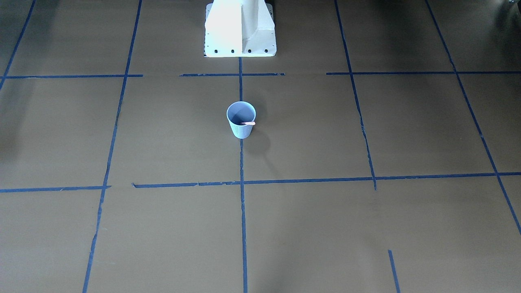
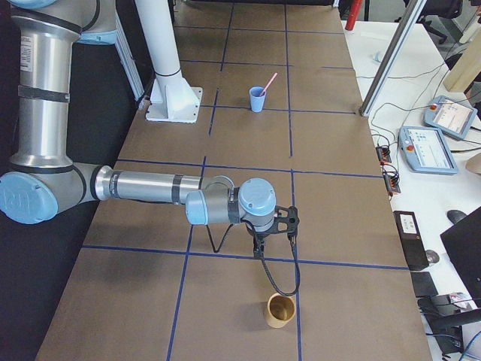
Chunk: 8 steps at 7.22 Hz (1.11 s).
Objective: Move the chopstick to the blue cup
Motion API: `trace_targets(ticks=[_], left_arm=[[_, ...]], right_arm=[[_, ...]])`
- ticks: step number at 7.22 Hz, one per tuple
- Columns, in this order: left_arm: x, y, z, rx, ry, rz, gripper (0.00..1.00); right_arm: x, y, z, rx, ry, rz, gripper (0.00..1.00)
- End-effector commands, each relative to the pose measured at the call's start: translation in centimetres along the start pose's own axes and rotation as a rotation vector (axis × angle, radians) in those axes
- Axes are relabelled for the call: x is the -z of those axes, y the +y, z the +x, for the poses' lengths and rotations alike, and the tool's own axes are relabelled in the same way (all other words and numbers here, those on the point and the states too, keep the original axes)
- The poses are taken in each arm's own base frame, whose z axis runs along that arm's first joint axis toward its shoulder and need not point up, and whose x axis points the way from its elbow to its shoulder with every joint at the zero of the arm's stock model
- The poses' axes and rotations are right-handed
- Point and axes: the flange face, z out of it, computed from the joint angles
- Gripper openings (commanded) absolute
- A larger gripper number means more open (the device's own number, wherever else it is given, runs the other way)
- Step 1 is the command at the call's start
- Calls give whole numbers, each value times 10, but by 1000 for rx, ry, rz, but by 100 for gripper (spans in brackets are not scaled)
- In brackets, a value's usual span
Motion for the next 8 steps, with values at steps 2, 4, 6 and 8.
trace_targets(ticks=[2, 4, 6, 8], left_arm=[[12, -4, 1, 31, -4, 28, 100], [12, -4, 1, 30, -3, 28, 100], [12, -4, 1, 29, -3, 29, 100], [12, -4, 1, 26, -5, 30, 100]], right_arm=[[3, 0, 1, 0, 3, 7, 100], [5, 0, 4, -4, 5, 12, 100], [-3, 4, 23, -35, 25, 0, 100], [4, 6, 36, -50, 65, 16, 100]])
